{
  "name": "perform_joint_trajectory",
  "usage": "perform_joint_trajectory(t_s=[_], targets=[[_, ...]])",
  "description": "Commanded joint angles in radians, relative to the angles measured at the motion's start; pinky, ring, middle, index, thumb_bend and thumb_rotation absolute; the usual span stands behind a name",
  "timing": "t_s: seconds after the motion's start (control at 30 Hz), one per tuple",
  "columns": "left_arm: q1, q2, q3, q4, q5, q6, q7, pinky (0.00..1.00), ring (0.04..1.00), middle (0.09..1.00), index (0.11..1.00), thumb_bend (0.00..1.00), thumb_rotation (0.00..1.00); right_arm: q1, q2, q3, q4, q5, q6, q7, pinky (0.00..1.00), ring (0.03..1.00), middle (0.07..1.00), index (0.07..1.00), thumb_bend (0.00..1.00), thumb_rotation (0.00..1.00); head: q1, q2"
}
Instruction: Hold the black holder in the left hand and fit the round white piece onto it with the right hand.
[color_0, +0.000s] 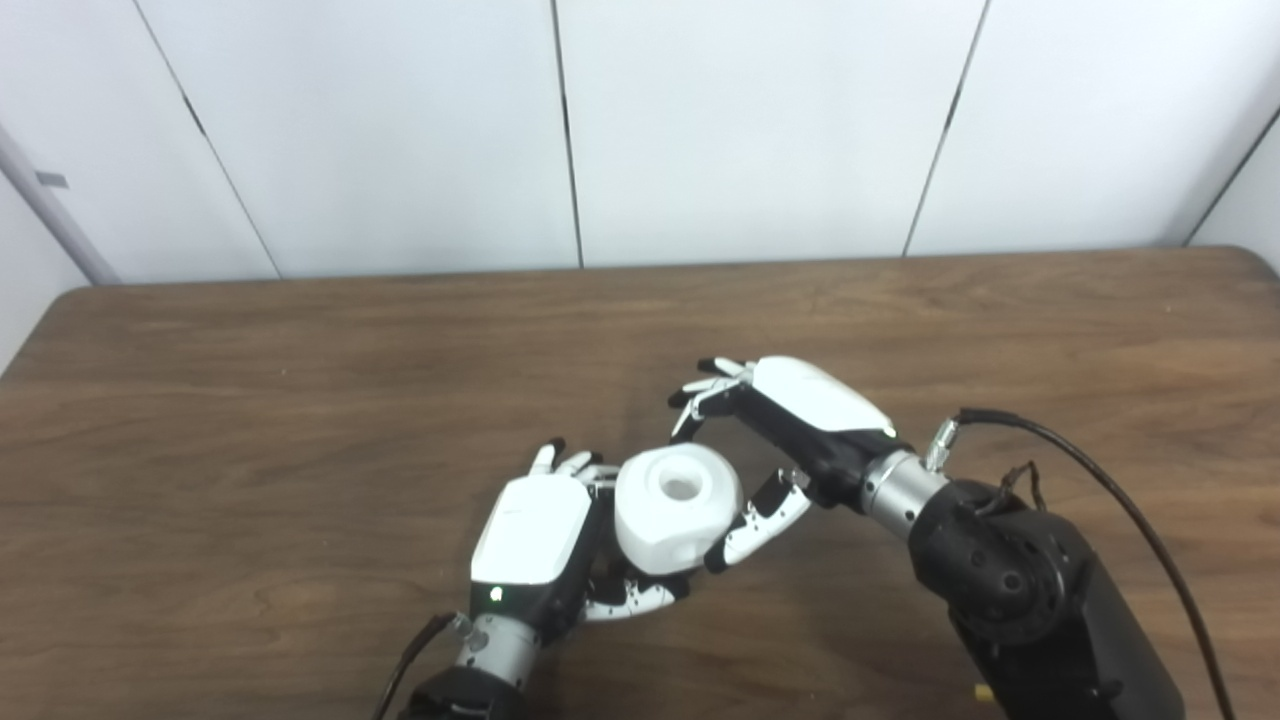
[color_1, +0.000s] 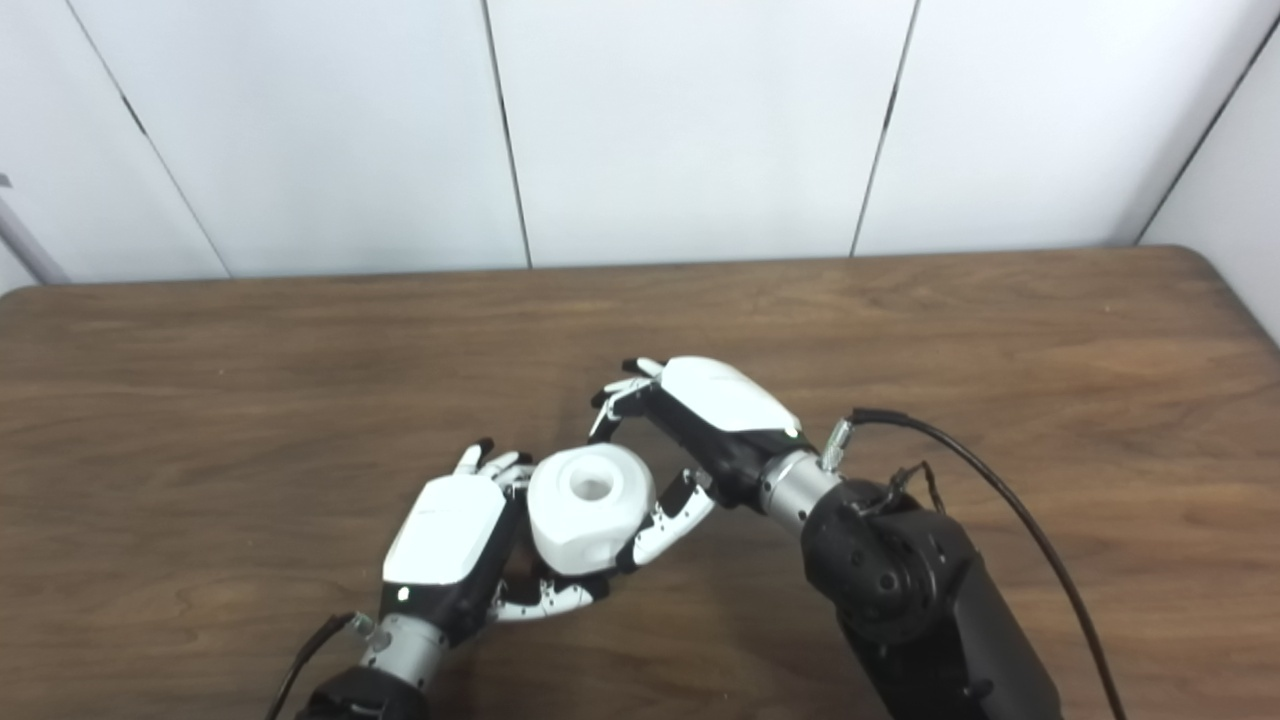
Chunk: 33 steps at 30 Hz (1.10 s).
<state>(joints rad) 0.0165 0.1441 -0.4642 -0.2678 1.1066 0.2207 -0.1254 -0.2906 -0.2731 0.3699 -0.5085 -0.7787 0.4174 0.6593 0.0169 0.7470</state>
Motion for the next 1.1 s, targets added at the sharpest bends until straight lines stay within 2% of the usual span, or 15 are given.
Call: perform_joint_trajectory(t_s=[0.0,0.23,0.27,0.3,0.37,0.43,0.7,1.07], targets=[[0.015,0.004,-0.017,0.005,0.009,-0.008,-0.038,1.0,0.884,0.78,0.486,0.52,0.05,-0.028,-0.005,-0.001,-0.015,-0.009,-0.036,-0.022,1.0,0.975,0.845,0.49,0.52,0.14,0.001,0.001],[0.015,0.006,-0.017,0.004,0.007,-0.01,-0.038,1.0,0.883,0.779,0.486,0.52,0.05,-0.026,-0.008,-0.003,-0.015,-0.01,-0.035,-0.019,1.0,0.978,0.851,0.492,0.52,0.15,-0.004,0.001],[0.015,0.006,-0.017,0.004,0.007,-0.01,-0.038,1.0,0.882,0.778,0.486,0.52,0.05,-0.026,-0.008,-0.003,-0.015,-0.01,-0.036,-0.019,1.0,0.978,0.851,0.548,0.73,0.21,-0.004,0.001],[0.015,0.006,-0.017,0.004,0.006,-0.011,-0.037,1.0,0.881,0.778,0.486,0.52,0.05,-0.026,-0.009,-0.004,-0.015,-0.008,-0.036,-0.018,1.0,0.977,0.851,0.582,0.85,0.24,-0.004,0.003],[0.015,0.005,-0.017,0.005,0.004,-0.011,-0.036,1.0,0.88,0.776,0.486,0.52,0.05,-0.027,-0.009,-0.005,-0.015,-0.008,-0.033,-0.017,1.0,0.977,0.852,0.609,0.94,0.28,-0.005,0.002],[0.015,0.003,-0.016,0.005,0.003,-0.009,-0.038,1.0,0.882,0.776,0.486,0.52,0.05,-0.026,-0.009,-0.007,-0.013,-0.005,-0.033,-0.017,1.0,0.978,0.855,0.632,0.98,0.32,-0.006,0.001],[0.014,0.006,-0.017,0.01,0.001,-0.013,-0.034,1.0,0.882,0.776,0.486,0.52,0.05,-0.027,-0.012,0.0,-0.016,-0.025,-0.02,-0.003,1.0,1.0,0.893,0.762,1.0,0.39,-0.006,-0.001],[0.011,0.012,-0.017,0.014,0.0,-0.015,-0.038,1.0,0.884,0.779,0.486,0.52,0.05,-0.031,-0.019,-0.003,-0.024,-0.038,-0.002,0.035,1.0,1.0,0.944,0.825,1.0,0.4,-0.011,-0.005]])
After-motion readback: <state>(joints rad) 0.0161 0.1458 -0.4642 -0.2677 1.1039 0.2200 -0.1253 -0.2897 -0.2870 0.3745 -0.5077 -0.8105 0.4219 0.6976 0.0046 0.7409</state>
